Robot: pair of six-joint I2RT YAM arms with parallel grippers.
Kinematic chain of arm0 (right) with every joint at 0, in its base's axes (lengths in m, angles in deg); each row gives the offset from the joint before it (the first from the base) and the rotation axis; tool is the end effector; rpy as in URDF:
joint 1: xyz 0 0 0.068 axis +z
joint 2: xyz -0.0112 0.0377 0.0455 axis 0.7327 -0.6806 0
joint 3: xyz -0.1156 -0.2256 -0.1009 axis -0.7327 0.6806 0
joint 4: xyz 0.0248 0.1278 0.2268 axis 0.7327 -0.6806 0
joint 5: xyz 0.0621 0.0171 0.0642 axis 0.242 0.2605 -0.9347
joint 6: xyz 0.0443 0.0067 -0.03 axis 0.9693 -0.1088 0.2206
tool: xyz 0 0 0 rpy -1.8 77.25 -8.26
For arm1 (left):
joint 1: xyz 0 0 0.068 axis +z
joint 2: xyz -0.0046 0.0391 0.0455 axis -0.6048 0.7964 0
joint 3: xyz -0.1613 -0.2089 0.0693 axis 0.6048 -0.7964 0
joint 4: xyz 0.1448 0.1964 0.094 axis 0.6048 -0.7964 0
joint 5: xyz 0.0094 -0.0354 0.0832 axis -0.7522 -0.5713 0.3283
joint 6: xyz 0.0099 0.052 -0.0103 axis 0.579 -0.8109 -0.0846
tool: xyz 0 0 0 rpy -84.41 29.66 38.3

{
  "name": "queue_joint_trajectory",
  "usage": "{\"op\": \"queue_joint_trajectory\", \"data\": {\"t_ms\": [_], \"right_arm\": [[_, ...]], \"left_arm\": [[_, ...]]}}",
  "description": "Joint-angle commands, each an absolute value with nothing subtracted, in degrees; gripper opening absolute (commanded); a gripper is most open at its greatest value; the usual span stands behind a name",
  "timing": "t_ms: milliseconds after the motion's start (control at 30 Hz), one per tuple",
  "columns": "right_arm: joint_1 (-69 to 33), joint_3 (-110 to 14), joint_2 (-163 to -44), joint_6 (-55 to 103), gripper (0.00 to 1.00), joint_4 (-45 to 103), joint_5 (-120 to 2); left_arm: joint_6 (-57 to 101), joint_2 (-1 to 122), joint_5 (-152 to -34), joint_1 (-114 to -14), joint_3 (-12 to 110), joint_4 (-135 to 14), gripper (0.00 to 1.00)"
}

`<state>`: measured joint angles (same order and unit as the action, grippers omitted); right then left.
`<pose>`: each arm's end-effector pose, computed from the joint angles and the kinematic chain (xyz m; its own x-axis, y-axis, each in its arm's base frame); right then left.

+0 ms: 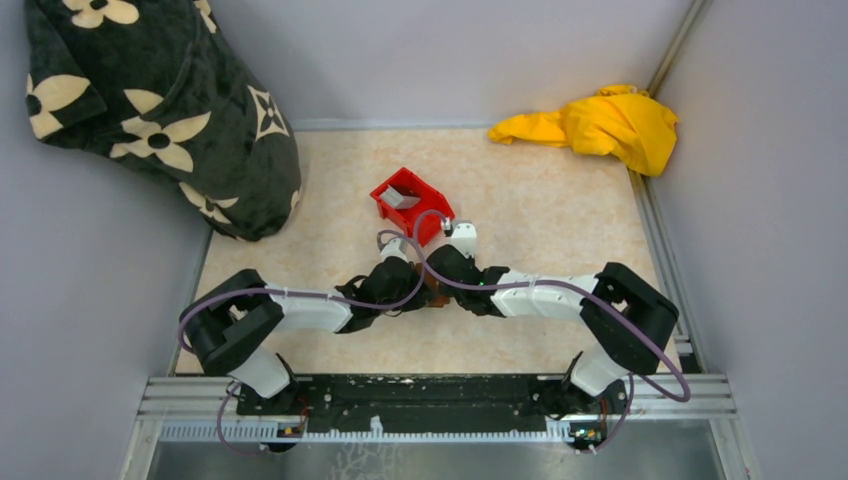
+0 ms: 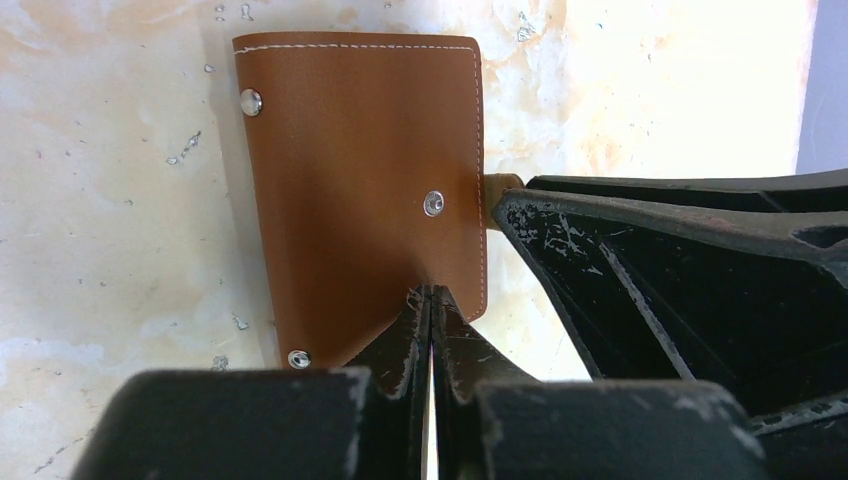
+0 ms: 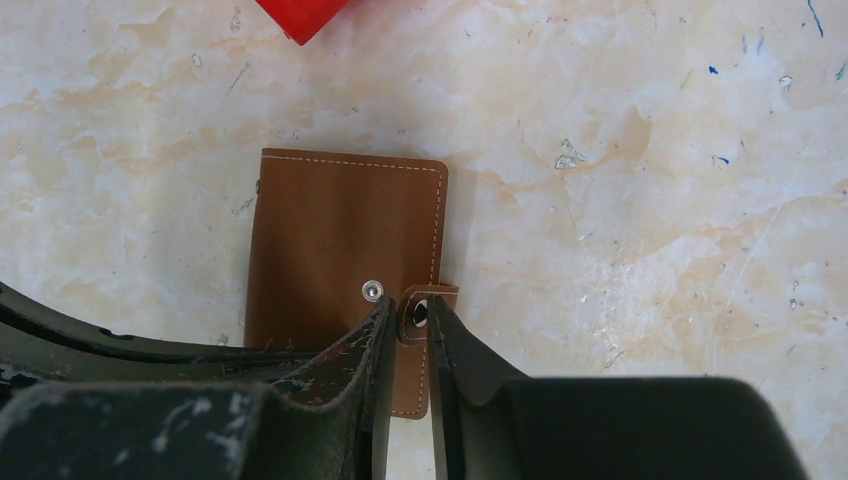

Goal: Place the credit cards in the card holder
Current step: Close the card holder at the center of the board.

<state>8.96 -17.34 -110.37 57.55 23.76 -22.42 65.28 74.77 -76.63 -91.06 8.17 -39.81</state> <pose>0.1823 0.2398 0.1763 -0.6705 0.0193 -0.7416 -0.1414 0.9780 0.1532 0.1740 -0.2295 0.1364 -0.7945 -0.2823 -0.5376 0.1415 0.7749 -0.6160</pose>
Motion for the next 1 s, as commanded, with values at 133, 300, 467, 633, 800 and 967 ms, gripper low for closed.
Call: {"op": "queue_joint_trajectory", "data": {"t_ms": [133,300,467,633,800,967], "right_arm": [[8.88,-19.62,-110.38,57.38,0.11,23.99,-21.77],[8.88,-19.67,-110.28,57.35,0.00,23.99,-21.67],[8.88,-19.43,-110.23,57.19,0.00,24.19,-21.60],[8.88,-18.82,-109.84,56.80,0.00,24.78,-21.60],[8.88,-18.73,-109.82,56.51,0.00,25.23,-22.06],[8.88,-18.88,-109.84,56.26,0.00,25.40,-22.21]], "left_arm": [[65.56,76.71,-78.07,-91.10,6.55,-42.24,0.05],[65.57,76.09,-77.71,-91.18,6.53,-42.44,0.07],[65.70,73.97,-77.05,-91.12,7.16,-44.02,0.17],[66.09,69.44,-75.80,-91.12,7.33,-45.42,0.25],[65.54,64.38,-72.46,-91.15,7.28,-48.28,0.28],[64.85,61.28,-67.39,-90.94,5.03,-49.78,0.29]]}}
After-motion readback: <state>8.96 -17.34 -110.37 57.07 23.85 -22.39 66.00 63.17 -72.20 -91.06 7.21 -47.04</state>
